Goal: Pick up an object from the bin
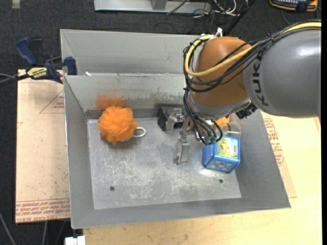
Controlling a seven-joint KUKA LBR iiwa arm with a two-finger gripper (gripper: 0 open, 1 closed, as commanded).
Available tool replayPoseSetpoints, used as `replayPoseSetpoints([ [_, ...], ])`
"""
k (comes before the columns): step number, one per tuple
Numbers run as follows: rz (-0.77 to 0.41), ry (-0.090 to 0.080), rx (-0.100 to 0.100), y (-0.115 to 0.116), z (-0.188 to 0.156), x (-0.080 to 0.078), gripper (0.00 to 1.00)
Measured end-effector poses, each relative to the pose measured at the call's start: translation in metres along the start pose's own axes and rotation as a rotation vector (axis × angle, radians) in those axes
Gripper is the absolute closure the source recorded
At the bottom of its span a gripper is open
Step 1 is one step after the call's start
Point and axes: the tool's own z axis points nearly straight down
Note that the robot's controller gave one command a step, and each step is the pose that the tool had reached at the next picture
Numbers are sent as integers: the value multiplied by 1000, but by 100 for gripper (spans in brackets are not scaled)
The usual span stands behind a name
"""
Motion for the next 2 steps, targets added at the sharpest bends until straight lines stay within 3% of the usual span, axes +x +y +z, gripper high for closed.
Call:
replayPoseSetpoints([
  [1, 1, -7, 0, 0, -5, -1, 0],
  [2, -68, -9, 0, 43, 13, -28, 0],
])
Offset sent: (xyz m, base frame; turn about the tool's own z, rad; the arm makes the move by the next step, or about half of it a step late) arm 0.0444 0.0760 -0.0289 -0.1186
